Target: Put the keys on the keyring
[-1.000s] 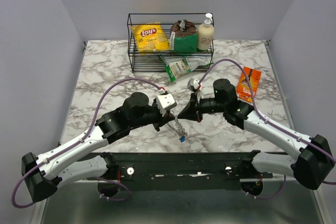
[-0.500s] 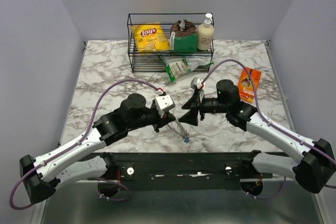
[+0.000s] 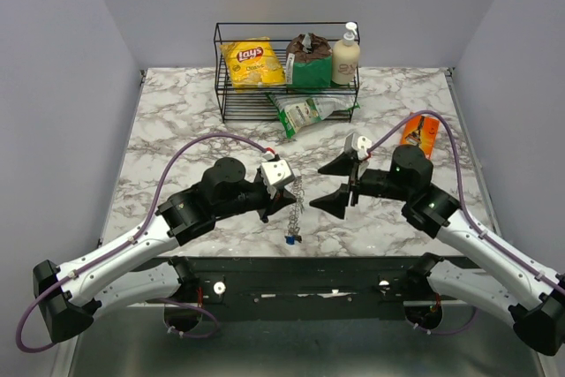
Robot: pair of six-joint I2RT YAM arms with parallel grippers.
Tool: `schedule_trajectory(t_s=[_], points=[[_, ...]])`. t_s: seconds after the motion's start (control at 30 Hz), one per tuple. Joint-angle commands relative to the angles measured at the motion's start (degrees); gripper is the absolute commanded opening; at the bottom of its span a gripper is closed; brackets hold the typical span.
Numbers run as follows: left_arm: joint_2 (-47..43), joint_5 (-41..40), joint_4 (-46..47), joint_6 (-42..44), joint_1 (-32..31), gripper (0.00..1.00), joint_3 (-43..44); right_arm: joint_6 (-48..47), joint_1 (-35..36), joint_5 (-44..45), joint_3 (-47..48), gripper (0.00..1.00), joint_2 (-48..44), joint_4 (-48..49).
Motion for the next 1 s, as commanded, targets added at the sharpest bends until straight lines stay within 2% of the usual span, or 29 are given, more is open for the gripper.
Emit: schedule_trajectory(t_s=[0.0,0.13,0.5,0.87,0.97], points=[[-0.29,2.95,4.19,-0.11,-0.23,0.00,-0.12,-2.16,0.24,-5.13,0.33,0.95,0.74,0.19],[-0.03,4.89,4.28,-0.11,-0.23,0.00,0.41,-3.04,0.24,-11.37,1.57,0.91,2.85,-0.07],[-0.12,8.40,6.04,-0.37,-0.23,0.00,-0.21,-2.34,0.24,-19.91,4.99,0.77,6.71,-0.16],[0.67,8.32,6.30,-0.64,-0.23,0.00,0.32,-2.78,0.24,-21.67,5.26,0.56,8.12,-4.03],[0.50,8.84,6.39,-0.81,-0.23,0.00,0.32,-2.69,0.24,-21.06,4.91,0.56,8.21,-4.12]])
